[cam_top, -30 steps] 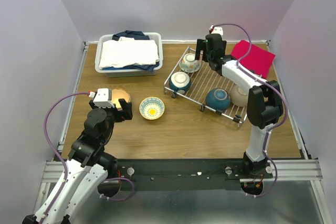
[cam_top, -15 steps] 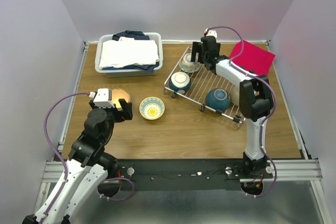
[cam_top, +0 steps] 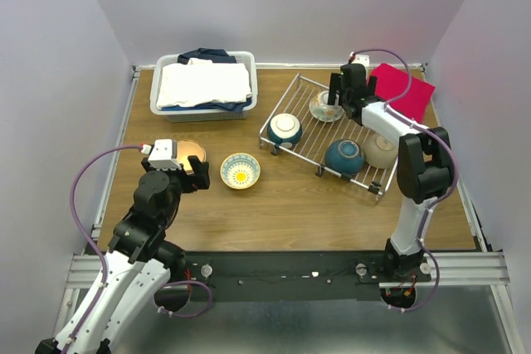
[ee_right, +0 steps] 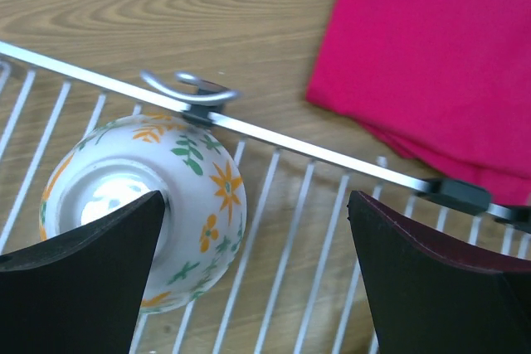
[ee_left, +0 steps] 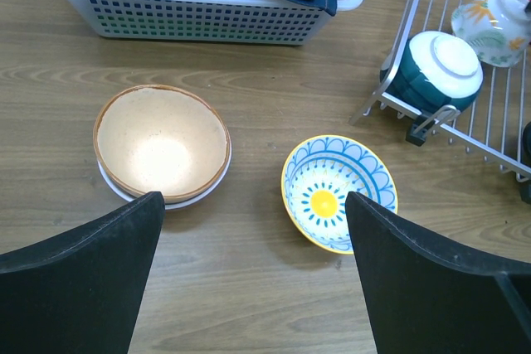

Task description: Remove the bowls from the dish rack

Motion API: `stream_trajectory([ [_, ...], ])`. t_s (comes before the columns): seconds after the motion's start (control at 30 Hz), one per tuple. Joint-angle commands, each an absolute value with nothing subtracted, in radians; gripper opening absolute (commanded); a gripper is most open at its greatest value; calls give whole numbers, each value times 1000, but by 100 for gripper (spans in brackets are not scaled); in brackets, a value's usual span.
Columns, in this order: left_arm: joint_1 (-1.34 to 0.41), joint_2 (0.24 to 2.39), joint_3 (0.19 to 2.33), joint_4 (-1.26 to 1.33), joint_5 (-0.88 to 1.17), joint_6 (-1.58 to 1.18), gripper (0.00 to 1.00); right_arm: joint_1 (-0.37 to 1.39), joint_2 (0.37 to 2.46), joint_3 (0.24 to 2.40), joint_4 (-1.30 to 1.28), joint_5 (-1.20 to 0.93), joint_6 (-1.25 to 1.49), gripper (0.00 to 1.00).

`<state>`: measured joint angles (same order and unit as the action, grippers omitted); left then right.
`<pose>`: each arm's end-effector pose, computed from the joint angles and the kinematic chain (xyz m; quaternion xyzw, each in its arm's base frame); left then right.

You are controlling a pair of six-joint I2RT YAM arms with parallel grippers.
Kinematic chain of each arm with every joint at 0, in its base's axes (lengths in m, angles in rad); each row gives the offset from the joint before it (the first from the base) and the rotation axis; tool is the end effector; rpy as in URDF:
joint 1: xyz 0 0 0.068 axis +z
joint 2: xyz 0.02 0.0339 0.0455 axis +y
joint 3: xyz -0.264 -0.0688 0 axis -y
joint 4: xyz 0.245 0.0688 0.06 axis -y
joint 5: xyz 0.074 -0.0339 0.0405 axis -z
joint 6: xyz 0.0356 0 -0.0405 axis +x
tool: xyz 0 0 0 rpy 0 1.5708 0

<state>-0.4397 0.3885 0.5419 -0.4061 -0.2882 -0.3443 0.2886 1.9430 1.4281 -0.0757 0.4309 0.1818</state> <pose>0.1069 -0.0391 0.2832 -0.0505 0.7857 -0.1266 0.6034 0.4329 0.1130 0.2318 0.0545 0.8660 -0.0763 0.4911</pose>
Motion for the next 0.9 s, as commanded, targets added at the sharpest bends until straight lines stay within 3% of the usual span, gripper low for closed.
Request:
stream_trajectory([
  [0.0,-434,396,535,-390,-285,-334,99,264,1893,1368,-144,517,94,99],
  [0.17,-434,399,535,-390,-285,-336,99,265,1830,1365,-144,499,31,99],
  [0.4,-434,394,537,-393,-293,-334,99,301,1740,1344,-206,224,-250,99],
  [0.63,-434,396,537,-391,-288,-334,99,382,1715,1255,-201,176,-483,100],
  [0.87,-434,397,535,-388,-287,-336,99,460,1785,1278,-196,276,-592,100],
])
